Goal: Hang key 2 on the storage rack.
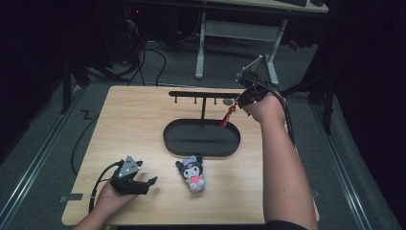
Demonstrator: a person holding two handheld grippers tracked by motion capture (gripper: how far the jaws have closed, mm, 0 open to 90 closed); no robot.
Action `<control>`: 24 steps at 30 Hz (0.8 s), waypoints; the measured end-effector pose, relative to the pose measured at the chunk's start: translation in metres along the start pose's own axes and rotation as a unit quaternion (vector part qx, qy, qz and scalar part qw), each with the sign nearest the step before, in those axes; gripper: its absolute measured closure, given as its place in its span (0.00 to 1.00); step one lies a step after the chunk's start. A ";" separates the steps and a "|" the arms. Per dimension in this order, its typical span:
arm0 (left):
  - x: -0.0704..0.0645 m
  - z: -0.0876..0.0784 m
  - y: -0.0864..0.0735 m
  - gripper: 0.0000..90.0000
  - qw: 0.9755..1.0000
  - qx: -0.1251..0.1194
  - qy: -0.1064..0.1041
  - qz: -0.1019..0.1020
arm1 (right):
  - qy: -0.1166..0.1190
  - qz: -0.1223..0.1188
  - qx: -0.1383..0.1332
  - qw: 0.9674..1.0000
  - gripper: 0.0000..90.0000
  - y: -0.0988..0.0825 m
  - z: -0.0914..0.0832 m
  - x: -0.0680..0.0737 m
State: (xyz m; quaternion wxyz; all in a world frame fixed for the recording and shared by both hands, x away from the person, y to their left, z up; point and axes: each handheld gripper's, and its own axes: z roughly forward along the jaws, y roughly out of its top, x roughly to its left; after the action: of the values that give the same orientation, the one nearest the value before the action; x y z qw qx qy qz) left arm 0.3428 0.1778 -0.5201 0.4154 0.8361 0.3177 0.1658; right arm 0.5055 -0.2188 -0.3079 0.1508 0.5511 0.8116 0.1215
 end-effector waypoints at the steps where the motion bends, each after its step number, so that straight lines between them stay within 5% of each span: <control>1: 0.000 0.000 0.000 0.20 1.000 0.000 0.000 0.000 | 0.001 0.010 0.004 1.000 0.75 -0.003 0.007 -0.003; 13: -0.003 0.002 0.000 0.20 1.000 0.007 -0.005 0.006 | 0.015 0.026 0.015 0.999 0.75 -0.027 0.040 -0.008; 24: -0.005 0.005 0.000 0.23 1.000 0.019 -0.015 0.006 | 0.052 0.046 0.001 0.998 0.74 -0.043 0.073 -0.012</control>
State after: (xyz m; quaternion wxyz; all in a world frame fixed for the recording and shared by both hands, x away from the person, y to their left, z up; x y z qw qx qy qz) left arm 0.3418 0.1720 -0.5229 0.4030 0.8483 0.3092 0.1497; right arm 0.5004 -0.2438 -0.3896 0.1022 0.5813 0.7921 0.1556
